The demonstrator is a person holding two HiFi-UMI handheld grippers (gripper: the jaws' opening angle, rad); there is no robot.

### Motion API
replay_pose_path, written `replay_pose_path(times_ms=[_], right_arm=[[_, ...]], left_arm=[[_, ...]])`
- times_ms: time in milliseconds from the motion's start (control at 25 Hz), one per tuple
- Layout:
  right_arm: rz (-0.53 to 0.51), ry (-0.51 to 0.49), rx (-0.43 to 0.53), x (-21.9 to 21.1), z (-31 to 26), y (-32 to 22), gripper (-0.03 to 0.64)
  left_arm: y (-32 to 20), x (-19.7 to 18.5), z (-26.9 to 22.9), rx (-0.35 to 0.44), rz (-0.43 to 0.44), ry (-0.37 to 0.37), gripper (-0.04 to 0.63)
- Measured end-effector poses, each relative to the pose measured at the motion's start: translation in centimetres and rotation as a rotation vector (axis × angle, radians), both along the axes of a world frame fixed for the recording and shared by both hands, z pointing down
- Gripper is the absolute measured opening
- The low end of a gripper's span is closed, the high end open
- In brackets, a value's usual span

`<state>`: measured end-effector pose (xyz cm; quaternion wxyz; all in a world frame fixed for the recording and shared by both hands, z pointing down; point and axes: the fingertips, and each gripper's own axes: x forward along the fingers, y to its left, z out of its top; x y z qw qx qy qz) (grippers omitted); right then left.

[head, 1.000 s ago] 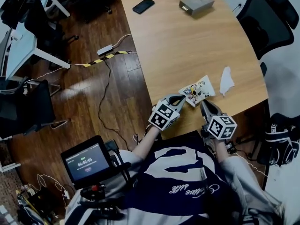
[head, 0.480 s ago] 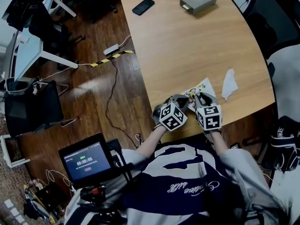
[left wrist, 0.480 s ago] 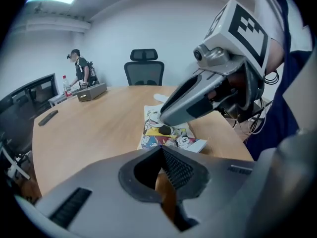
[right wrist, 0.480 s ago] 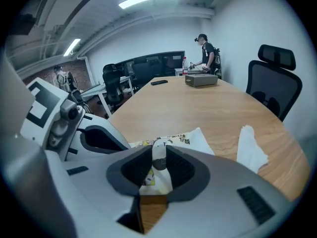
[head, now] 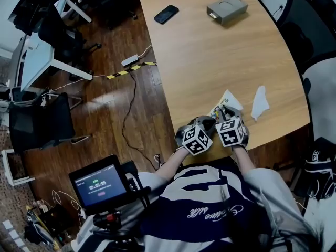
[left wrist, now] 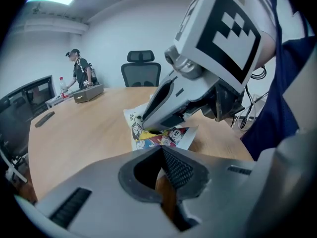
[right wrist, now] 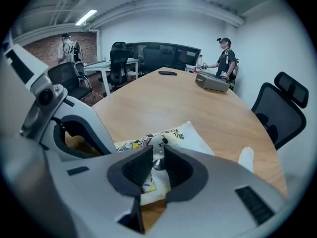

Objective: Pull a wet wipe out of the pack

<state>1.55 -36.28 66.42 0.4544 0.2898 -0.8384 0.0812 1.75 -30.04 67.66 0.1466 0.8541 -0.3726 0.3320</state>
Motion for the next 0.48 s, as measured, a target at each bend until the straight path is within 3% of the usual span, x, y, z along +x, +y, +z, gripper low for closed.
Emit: replay_pose_path(times_ms=[200, 480], right_arm=[[0.057, -0.019, -0.105, -0.41, 0.33, -0.60, 0.053], [0.045, -0.004, -0.116, -0.38, 0.82, -0.85, 0.013]], left_arm=[[-0.03, -0.25, -0.09, -0.015, 0.009, 0.016, 0.003], [-0.04, -0.12, 0.32, -0.023, 0.014, 0.014, 0.003]])
